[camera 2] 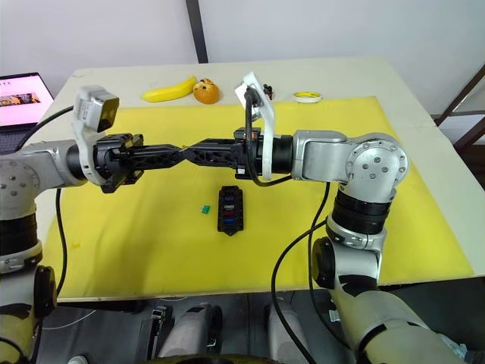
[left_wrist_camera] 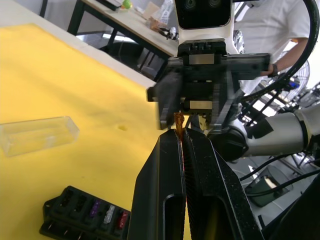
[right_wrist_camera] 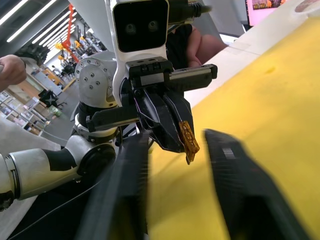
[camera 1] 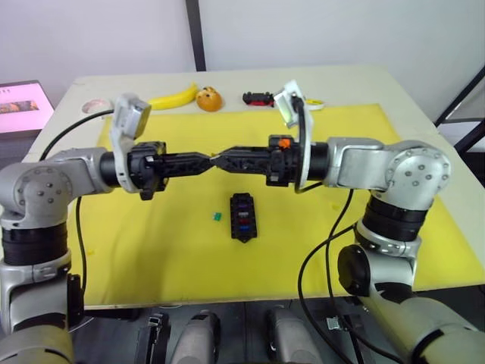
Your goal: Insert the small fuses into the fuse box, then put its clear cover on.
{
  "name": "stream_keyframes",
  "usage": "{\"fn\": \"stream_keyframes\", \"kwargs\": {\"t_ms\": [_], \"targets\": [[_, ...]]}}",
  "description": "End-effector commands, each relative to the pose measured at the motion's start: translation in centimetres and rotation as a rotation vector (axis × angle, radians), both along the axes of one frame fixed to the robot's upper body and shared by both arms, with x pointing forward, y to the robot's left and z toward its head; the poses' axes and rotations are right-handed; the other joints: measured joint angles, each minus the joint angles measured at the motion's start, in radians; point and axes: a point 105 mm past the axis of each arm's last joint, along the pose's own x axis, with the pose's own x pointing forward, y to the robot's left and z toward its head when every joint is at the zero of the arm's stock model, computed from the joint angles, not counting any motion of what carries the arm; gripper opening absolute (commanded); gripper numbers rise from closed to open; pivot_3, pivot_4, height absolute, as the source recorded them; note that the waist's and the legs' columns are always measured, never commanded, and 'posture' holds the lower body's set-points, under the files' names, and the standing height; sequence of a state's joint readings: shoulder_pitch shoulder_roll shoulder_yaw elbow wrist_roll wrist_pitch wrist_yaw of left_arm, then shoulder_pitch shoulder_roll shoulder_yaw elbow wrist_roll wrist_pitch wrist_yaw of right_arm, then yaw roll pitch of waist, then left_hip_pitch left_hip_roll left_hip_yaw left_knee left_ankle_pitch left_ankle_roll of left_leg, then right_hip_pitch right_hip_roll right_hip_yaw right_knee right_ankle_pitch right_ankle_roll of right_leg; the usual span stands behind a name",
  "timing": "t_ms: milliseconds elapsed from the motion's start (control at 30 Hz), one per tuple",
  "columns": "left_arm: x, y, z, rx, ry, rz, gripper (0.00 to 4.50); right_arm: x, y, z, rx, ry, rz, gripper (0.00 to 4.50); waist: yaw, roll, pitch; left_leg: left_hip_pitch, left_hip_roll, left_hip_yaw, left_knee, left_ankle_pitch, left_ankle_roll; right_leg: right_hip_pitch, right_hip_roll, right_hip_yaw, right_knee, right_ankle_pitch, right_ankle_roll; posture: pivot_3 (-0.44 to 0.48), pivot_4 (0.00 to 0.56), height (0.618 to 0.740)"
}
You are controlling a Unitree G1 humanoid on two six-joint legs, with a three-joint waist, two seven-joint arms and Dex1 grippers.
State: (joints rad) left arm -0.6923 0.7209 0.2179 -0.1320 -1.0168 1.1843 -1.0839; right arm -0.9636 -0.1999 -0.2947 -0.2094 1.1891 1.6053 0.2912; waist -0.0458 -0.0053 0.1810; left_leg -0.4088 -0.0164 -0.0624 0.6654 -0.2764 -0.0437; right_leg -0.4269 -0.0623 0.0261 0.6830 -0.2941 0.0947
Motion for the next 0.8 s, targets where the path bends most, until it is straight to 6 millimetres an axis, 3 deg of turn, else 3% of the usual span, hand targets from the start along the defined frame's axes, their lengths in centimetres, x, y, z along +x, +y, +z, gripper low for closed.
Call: {"fn": "stream_keyframes", "kwargs": {"t_ms": [33,433,533,733,800], "targets": [[-0.2,0.4,0.9,-0.005,-0.051,0.012,0.0,-0.7,0.2,0.5,0.006,-0.028,0.034,0.03,0.0,0.0,0.0,0.0,0.0,0.0,0.0,0.0,0.0,0.0,0.0,0.0,0.0,0.0,0.0,0.0,0.15,0.74],[0.0,0.8,0.5,0.042,-0.029,0.04,0.0,-0.6,-0.1,0.4,-0.026,-0.039,0.03,0.03,0.0,0.0,0.0,0.0,0.0,0.0,0.0,0.0,0.0,0.0,0.0,0.0,0.0,0.0,0.0,0.0,0.15,0.74],[0.0,1.5,0.3,0.091,-0.034,0.054,0.83,-0.5,-0.3,0.2,-0.091,-0.087,0.016,0.0,0.0,0.0,0.0,0.0,0.0,0.0,0.0,0.0,0.0,0.0,0.0,0.0,0.0,0.0,0.0,0.0,0.15,0.74],[0.0,4.2,-2.9,0.383,-0.139,0.096,3.8,-0.3,-0.5,-1.3,-0.281,-0.377,0.044,0.0,-0.002,0.001,0.0,0.0,-0.003,0.001,-0.002,-0.001,0.001,0.0,0.001,0.0,-0.003,0.0,0.0,0.0,0.15,0.74],[0.0,4.8,-4.1,0.456,-0.169,0.091,4.4,0.0,-0.4,-1.8,-0.287,-0.454,0.085,0.0,-0.001,0.0,0.0,0.0,-0.003,0.001,-0.002,-0.001,0.001,0.0,0.001,0.0,-0.003,0.0,0.0,0.0,0.15,0.74]]}}
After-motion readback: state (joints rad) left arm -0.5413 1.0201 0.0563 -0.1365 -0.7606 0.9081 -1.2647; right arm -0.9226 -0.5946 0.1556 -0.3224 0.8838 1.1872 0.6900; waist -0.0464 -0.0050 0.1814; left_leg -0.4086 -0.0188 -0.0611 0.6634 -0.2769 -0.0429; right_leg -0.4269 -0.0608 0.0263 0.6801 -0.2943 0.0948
